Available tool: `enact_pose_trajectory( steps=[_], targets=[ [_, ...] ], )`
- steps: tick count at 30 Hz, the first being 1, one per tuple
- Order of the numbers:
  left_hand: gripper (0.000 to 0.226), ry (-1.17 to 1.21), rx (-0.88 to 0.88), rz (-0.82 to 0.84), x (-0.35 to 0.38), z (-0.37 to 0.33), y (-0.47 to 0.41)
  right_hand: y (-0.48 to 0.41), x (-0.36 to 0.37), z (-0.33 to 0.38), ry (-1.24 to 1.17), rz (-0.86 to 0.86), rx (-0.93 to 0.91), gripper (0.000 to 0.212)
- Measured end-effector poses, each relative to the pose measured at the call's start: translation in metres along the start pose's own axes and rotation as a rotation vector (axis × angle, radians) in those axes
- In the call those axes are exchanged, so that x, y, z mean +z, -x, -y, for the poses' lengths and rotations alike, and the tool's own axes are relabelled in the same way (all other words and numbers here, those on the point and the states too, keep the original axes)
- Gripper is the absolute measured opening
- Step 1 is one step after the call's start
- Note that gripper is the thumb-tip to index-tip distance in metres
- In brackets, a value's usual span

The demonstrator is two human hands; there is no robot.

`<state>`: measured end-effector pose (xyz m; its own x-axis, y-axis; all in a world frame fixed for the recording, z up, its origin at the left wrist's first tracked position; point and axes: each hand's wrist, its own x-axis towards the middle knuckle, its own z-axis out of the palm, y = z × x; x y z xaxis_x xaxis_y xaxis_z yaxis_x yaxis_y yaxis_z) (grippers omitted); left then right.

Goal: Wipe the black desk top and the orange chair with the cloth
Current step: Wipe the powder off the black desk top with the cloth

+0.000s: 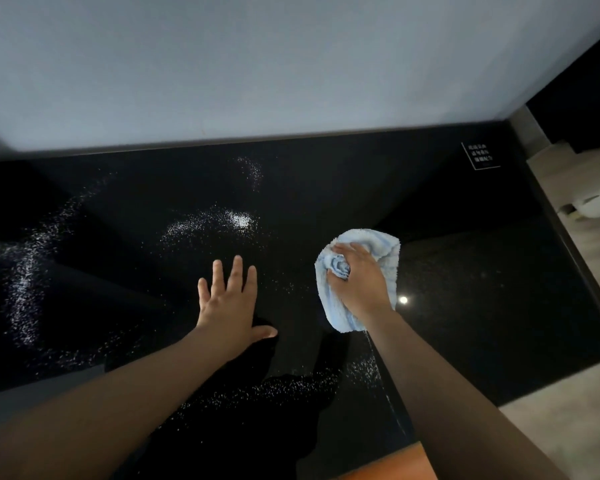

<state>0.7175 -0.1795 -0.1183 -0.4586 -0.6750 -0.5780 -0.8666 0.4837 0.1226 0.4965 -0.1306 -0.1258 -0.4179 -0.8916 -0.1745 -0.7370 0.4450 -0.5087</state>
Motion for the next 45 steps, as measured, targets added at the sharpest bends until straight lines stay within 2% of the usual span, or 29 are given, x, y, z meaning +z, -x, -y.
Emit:
enact_pose_trajectory(
  steps=[11, 18, 34, 38, 42, 45],
  targets=[
    [0.128, -0.021, -0.023, 0.074, 0.013, -0.01, 0.003, 0.045, 0.003, -0.018, -0.019, 0.023, 0.055, 0.047],
    [0.131, -0.059, -0.029, 0.08, 0.013, -0.012, 0.0, 0.074, 0.007, -0.024, -0.015, -0.014, 0.094, 0.042],
    [0.128, -0.087, -0.008, 0.09, 0.007, -0.01, 0.004, 0.144, 0.006, -0.033, -0.025, -0.086, 0.208, 0.046],
    [0.122, -0.108, 0.088, 0.062, 0.01, -0.009, 0.015, 0.161, 0.008, -0.036, -0.021, -0.084, 0.228, 0.045],
    [0.131, -0.135, 0.197, 0.1, 0.027, -0.014, 0.042, 0.174, 0.009, -0.039, 0.001, -0.096, 0.244, 0.043],
    [0.138, -0.134, 0.215, 0.151, 0.041, -0.02, 0.057, 0.185, 0.005, -0.04, 0.001, -0.051, 0.261, 0.047]
  ],
)
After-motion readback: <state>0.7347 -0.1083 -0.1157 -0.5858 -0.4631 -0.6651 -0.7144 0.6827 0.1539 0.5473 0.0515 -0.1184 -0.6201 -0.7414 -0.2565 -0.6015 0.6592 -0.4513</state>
